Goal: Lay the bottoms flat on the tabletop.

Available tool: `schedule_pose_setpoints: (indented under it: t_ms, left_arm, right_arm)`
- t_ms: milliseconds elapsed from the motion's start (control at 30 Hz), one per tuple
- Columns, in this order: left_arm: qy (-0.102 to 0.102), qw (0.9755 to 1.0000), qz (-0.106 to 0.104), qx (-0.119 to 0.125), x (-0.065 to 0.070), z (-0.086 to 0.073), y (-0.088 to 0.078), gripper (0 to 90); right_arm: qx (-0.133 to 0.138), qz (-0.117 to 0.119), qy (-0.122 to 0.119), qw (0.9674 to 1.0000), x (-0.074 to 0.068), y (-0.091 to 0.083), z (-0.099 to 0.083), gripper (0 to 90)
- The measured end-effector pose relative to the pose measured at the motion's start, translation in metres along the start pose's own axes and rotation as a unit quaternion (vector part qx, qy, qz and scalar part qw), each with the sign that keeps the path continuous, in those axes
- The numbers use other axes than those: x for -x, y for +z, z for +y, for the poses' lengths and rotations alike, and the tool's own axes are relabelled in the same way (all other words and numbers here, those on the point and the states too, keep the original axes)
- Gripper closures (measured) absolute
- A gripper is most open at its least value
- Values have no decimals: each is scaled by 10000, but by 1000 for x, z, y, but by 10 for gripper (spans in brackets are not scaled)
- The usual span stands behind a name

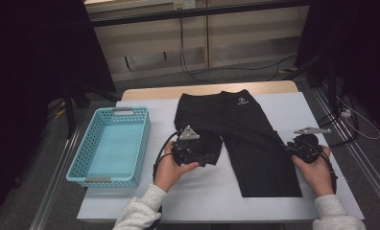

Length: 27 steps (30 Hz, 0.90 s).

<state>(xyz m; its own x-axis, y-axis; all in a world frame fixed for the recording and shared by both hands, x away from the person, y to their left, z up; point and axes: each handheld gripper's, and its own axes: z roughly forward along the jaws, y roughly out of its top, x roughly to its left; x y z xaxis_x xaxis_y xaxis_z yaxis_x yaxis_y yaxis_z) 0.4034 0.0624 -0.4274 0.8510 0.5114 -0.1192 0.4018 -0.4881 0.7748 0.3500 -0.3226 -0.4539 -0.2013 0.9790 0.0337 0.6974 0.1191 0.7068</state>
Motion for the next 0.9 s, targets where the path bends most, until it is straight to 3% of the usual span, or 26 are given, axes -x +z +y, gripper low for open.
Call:
schedule_pose_setpoints:
  t_ms: [200, 467, 767, 833, 900]
  left_arm:
    - [-10, 10000, 10, 38, -1, 0, -4, 228]
    - [-2, 10000, -26, 69, 1, 1, -6, 227]
    - [36, 10000, -10, 24, 2, -2, -10, 228]
    - [32, 10000, 13, 49, 2, -2, -12, 227]
    - [34, 10000, 19, 2, 1, -2, -12, 227]
  right_arm:
    - [7, 66, 64, 10000, -4, -18, -10, 504]
    - [-285, 252, 270, 9989, -10, -41, -35, 481]
    - [-315, 513, 199, 9980, -16, -63, -57, 581]
    - [-427, 509, -11, 9978, -22, -68, -60, 736]
    - [-509, 648, 15, 9966, -20, -70, -61, 881]
